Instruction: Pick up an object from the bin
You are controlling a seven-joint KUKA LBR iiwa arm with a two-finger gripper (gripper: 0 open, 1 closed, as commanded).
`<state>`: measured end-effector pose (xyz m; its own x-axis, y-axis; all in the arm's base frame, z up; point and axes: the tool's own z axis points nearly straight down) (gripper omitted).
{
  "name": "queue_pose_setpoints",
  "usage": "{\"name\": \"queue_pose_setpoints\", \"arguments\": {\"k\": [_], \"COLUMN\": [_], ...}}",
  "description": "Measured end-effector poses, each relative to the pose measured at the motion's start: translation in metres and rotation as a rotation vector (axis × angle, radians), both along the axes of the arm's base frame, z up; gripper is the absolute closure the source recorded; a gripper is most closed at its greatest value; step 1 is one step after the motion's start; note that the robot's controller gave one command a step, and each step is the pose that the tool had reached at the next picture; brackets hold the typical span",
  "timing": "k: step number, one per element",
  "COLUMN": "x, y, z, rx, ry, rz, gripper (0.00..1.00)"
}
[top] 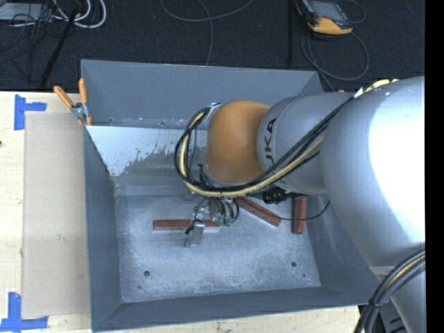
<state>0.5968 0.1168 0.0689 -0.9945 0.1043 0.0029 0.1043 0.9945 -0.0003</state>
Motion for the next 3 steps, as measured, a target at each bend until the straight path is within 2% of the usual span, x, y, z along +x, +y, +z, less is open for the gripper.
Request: {"name": "queue_pose_setpoints", "arguments": {"k": [1, 2, 3], "x": [0.000, 0.000, 0.000], "y": [0.000, 0.000, 0.000], "z": [-0.001, 0.000, 0.054], "rx": [0.000, 0.001, 0.001], "ry": [-0.001, -0.001, -0.003], "rz": [-0.001, -0.002, -0.004], "gripper": [0.00, 1.00, 1.00]}}
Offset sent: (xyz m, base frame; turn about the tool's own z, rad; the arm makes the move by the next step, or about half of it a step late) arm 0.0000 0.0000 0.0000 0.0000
